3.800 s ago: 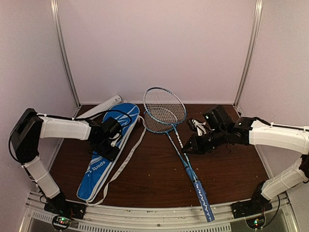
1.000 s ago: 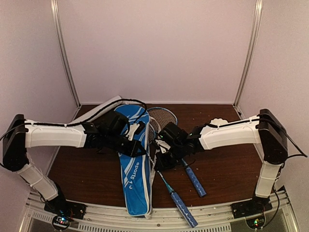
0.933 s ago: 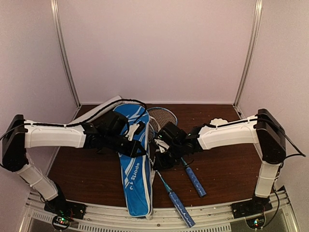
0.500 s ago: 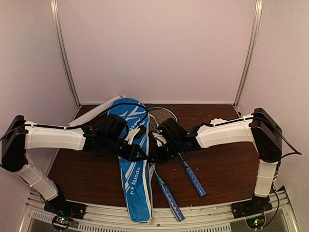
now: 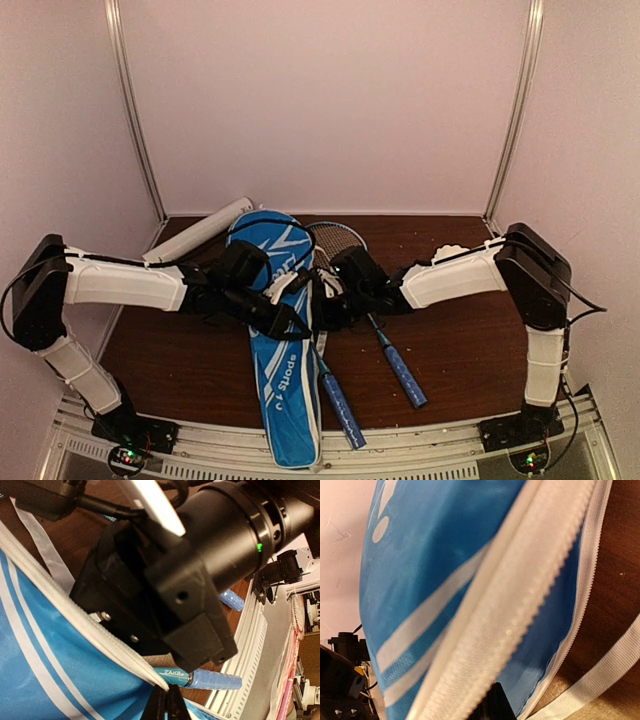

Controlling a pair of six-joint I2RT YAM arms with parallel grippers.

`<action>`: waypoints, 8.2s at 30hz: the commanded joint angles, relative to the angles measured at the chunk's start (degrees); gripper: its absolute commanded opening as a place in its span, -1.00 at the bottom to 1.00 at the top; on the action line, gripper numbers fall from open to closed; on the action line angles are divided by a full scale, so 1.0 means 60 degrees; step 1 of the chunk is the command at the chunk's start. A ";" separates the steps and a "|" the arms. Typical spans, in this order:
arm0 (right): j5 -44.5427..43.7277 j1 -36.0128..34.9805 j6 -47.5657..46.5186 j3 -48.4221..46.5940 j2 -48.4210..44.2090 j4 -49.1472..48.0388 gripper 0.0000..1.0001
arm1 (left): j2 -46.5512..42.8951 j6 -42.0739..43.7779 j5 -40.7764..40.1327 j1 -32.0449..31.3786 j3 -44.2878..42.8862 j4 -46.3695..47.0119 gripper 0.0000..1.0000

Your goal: Pack up the badminton gear

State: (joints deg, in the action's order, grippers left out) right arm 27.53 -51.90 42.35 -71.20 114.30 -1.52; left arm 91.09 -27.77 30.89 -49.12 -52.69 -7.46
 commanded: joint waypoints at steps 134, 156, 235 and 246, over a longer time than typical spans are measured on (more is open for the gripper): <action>-0.3764 -0.5016 -0.5301 0.2595 -0.1864 0.1593 -0.09 | -0.0582 -0.7544 -0.5904 -0.4747 0.0658 -0.4154 -0.53; -0.3889 -0.5281 -0.5214 0.3079 -0.3456 0.1026 -0.49 | -0.1253 -0.7418 -0.6022 -0.4740 0.1007 -0.3930 -1.00; -0.4388 -0.5038 -0.6337 0.3364 -0.3297 -0.0062 -0.37 | -0.2175 -0.5878 -0.6182 -0.4681 0.1701 -0.2507 -1.00; -0.4057 -0.5278 -0.6299 0.2501 -0.2615 -0.0004 -0.48 | -0.2309 -0.5584 -0.5962 -0.4689 0.1940 -0.1917 -1.00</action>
State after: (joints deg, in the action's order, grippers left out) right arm 2.79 -82.85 4.47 -53.69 97.76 1.04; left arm 77.89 -63.35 -5.74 -77.28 -41.45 -23.97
